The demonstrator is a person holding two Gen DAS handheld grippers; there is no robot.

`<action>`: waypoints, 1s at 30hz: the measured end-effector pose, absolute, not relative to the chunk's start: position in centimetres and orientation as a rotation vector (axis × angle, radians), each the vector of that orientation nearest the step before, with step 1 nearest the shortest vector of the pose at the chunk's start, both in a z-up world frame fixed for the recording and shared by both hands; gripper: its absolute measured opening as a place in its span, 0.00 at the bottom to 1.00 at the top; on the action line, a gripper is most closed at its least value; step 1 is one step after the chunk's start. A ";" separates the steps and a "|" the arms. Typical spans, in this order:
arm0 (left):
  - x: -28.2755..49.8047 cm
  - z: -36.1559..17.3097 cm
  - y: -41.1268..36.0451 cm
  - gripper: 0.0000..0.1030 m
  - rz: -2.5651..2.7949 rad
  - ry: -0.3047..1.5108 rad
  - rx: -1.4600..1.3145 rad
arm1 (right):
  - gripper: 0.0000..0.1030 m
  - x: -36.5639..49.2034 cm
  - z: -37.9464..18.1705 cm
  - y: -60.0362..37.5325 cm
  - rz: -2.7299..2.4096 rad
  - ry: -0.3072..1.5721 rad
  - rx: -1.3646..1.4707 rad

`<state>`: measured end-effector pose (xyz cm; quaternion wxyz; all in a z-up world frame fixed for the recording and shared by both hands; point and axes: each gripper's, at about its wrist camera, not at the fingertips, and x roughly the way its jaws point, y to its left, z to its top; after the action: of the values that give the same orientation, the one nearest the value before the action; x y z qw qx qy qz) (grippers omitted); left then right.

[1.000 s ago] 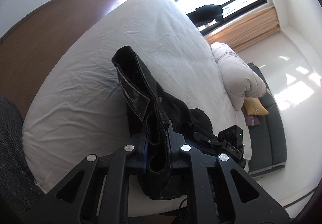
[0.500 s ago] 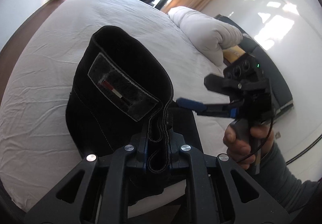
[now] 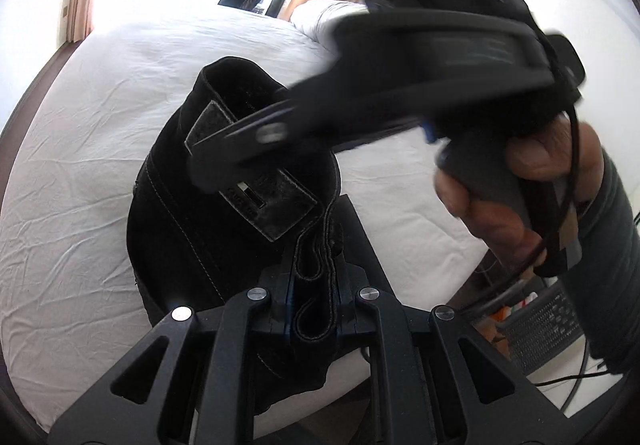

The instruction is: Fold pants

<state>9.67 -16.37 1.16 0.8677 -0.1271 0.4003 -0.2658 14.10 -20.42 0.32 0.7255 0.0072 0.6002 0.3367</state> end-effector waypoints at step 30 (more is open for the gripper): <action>12.4 -7.4 -35.1 0.11 -0.735 1.079 0.040 | 0.17 11.4 -12.1 -40.8 0.544 1.244 0.309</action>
<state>12.38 -35.12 -7.41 0.7942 0.0186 0.5021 -0.3417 11.42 -40.80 -12.10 0.7671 0.1424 0.5731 0.2507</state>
